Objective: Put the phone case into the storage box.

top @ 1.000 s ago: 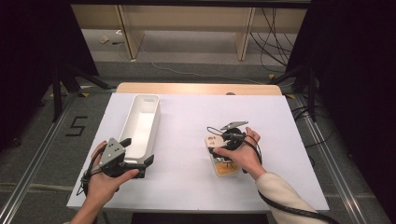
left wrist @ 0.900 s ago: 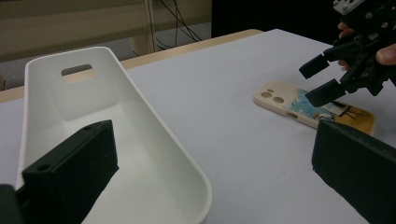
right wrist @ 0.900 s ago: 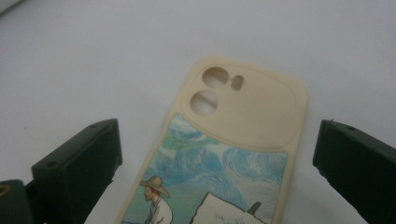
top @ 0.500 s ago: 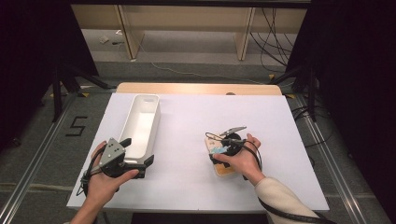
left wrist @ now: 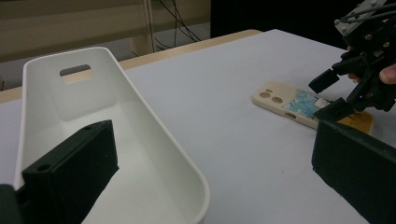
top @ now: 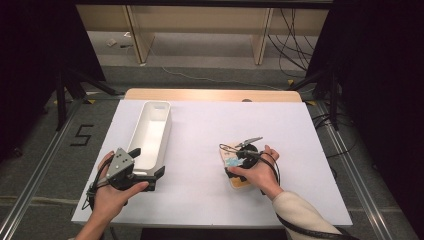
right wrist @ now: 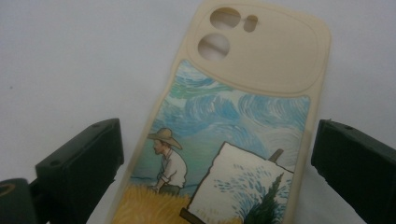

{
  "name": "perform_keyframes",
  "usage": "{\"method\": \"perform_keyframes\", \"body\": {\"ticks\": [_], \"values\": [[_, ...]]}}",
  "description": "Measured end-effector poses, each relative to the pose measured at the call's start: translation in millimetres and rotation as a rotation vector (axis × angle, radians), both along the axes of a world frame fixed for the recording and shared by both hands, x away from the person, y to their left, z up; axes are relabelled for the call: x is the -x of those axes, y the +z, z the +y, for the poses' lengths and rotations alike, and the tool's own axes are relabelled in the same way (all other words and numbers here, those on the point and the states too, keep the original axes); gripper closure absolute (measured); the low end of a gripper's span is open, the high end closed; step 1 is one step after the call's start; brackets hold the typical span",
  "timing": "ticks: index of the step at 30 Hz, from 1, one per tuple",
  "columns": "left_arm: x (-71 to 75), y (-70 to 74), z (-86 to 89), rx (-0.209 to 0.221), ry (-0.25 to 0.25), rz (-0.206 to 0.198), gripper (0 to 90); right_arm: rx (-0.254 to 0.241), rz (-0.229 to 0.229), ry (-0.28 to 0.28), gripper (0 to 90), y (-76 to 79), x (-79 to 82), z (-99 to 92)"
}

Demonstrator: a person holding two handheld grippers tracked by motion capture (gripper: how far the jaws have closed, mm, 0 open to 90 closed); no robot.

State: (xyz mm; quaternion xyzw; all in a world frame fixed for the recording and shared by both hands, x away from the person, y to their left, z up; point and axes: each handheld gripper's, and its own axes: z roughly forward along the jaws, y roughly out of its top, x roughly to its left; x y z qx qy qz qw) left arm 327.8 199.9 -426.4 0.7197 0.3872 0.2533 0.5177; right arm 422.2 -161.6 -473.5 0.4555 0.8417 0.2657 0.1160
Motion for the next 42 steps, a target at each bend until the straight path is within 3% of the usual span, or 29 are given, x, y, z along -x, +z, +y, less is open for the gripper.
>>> {"method": "perform_keyframes", "body": {"ticks": [42], "values": [[0.1, -0.1, -0.4, -0.005, -0.004, -0.002, 0.0, 0.052, 0.032, -0.009, 0.1, -8.9, -1.3, 4.5]]}}
